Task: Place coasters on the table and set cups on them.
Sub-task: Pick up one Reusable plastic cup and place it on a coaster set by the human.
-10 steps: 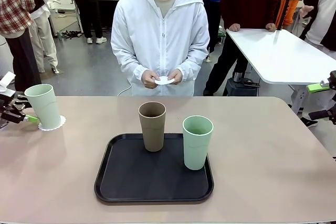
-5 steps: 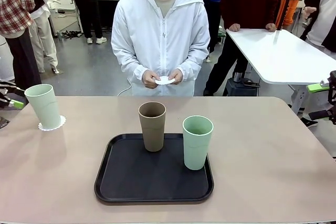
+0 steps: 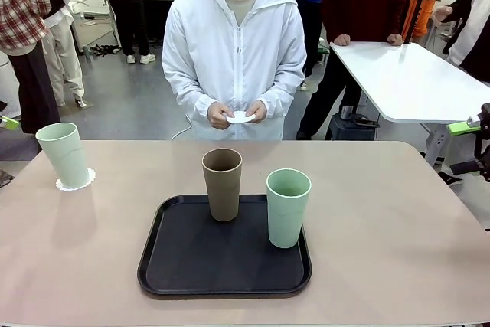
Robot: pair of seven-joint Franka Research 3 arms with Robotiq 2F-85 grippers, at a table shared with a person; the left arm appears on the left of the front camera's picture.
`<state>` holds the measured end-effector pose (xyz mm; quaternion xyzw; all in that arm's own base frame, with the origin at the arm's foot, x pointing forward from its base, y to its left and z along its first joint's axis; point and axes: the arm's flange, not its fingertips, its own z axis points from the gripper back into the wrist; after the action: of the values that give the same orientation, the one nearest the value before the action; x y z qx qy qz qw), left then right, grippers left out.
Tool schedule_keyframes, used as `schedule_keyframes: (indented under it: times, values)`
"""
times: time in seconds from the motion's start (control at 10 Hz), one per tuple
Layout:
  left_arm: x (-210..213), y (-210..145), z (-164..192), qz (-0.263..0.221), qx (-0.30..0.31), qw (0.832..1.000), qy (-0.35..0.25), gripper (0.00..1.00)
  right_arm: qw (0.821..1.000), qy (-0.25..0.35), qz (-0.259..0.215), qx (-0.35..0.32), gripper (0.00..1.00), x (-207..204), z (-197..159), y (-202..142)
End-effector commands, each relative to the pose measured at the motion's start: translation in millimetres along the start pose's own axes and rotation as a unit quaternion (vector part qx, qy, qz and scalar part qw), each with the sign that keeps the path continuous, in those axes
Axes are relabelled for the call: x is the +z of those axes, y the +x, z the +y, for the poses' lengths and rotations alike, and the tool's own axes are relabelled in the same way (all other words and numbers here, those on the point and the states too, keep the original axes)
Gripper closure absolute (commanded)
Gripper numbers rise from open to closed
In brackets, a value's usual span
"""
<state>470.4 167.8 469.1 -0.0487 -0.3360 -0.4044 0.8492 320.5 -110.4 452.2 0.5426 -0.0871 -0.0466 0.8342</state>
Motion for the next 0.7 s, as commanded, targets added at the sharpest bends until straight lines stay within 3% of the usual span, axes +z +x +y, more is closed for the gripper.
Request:
schedule_keyframes:
  times: [0.0, 0.2, 0.6]
  values:
    - [11.3, 18.6, -36.1, 0.071, 0.042, 0.997, -0.002, 0.00, 1.000, 0.005, 0.001, 0.003, 0.00, -0.1, 0.9, -0.5]
    - [17.1, 34.1, -66.4, 0.122, 0.058, 0.991, 0.014, 0.00, 1.000, 0.005, 0.001, 0.003, 0.00, -0.1, 0.9, -0.5]
    - [16.7, 42.3, -112.7, 0.181, 0.036, 0.982, 0.026, 0.00, 1.000, 0.005, 0.001, 0.003, 0.00, -0.1, 0.9, -0.5]
